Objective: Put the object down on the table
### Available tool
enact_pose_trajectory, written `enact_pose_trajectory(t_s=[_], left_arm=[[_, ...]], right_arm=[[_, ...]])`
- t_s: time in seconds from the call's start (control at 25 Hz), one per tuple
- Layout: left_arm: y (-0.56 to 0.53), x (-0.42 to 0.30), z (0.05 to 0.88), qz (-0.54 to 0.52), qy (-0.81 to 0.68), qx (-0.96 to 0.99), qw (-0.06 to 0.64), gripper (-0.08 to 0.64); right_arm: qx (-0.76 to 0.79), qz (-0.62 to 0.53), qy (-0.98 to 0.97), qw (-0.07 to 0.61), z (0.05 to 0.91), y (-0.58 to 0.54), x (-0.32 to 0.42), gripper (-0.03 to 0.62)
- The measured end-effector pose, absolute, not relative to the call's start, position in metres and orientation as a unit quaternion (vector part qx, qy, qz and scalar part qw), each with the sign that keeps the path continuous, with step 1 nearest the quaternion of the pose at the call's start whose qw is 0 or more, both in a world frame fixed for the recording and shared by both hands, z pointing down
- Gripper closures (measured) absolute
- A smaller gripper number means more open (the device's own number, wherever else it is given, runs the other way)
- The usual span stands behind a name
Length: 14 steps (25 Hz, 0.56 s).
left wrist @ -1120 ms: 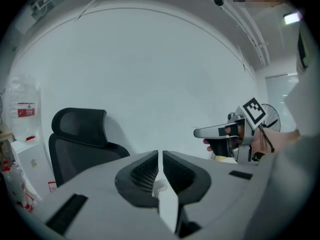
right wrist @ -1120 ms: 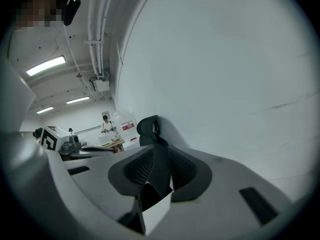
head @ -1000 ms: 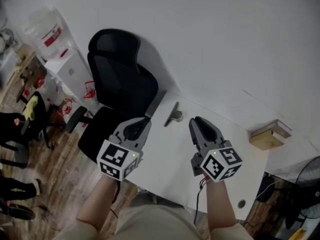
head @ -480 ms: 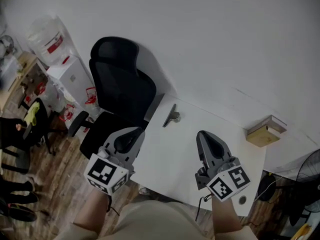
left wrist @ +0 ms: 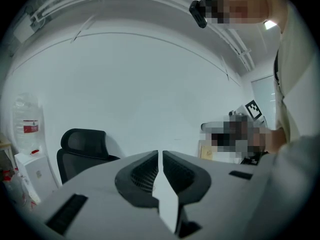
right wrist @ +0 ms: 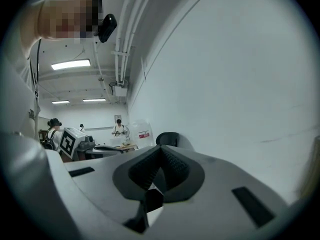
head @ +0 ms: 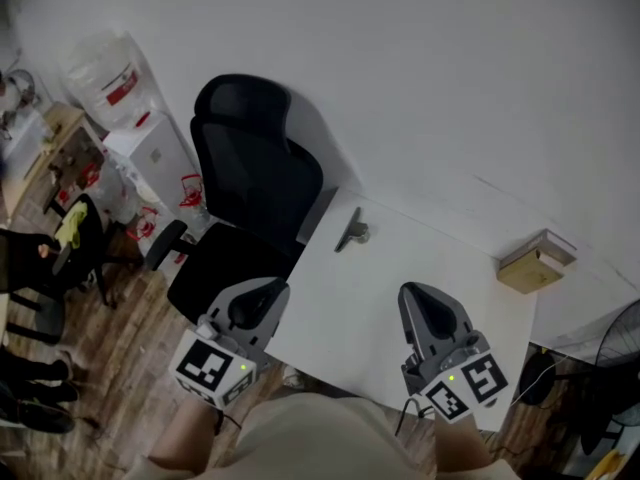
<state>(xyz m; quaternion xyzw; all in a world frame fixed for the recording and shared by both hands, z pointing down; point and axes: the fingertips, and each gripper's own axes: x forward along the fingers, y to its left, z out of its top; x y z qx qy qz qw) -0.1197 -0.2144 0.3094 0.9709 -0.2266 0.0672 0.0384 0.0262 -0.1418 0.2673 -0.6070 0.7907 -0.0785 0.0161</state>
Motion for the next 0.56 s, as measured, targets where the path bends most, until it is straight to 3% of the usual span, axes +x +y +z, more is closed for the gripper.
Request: enact_pose_trajectory(t_s=[0.56], left_arm=[[-0.22,-0.147,0.302,0.067,-0.25,0.966,0.027,0.517]], right_arm=[[-0.582,-0.07,0.81,0.017,0.266,-0.151,-0.003,0.571]])
